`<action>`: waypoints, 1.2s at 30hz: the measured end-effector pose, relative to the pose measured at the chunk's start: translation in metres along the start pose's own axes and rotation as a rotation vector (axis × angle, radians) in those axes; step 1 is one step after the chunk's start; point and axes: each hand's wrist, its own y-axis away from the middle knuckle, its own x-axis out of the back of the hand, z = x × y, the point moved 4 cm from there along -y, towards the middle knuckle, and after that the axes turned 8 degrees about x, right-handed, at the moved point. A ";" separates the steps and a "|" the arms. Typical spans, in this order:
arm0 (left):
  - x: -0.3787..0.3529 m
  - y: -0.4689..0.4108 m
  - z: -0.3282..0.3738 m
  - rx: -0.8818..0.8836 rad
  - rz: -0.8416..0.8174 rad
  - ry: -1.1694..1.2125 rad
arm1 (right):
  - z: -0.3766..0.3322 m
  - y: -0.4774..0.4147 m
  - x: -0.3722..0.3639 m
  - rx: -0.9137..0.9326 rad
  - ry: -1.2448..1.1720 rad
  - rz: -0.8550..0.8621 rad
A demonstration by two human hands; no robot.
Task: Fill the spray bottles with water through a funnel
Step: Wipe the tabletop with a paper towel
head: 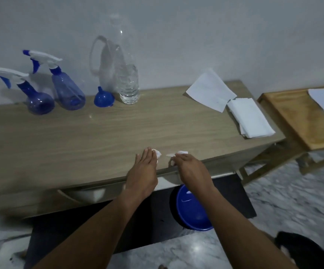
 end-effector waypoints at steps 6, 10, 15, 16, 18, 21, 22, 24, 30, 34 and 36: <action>0.010 0.009 0.032 -0.101 0.051 0.099 | 0.018 0.018 0.007 -0.138 -0.077 0.088; 0.017 0.020 0.076 -0.135 0.009 0.343 | 0.038 0.047 0.016 -0.328 -0.326 0.150; 0.030 0.022 0.131 -0.004 -0.061 0.691 | 0.059 0.097 0.052 -0.498 -0.635 0.298; 0.032 0.021 0.141 -0.013 -0.070 0.709 | 0.062 0.106 0.060 -0.523 -0.663 0.335; 0.036 0.021 0.161 -0.022 -0.144 0.779 | 0.065 0.121 0.079 -0.553 -0.670 0.388; 0.046 0.026 0.191 -0.036 -0.294 0.902 | 0.069 0.147 0.100 -0.613 -0.675 0.433; 0.047 0.027 0.199 -0.046 -0.336 0.916 | 0.070 0.157 0.107 -0.635 -0.679 0.455; 0.052 0.032 0.216 -0.074 -0.411 0.922 | 0.072 0.181 0.119 -0.704 -0.669 0.498; 0.048 0.070 0.295 -0.227 -0.658 0.963 | 0.085 0.267 0.138 -0.898 -0.696 0.642; 0.036 0.091 0.338 -0.323 -0.731 0.917 | 0.092 0.310 0.139 -0.984 -0.711 0.691; 0.016 0.101 0.374 -0.354 -0.789 0.872 | 0.105 0.345 0.136 -1.046 -0.705 0.754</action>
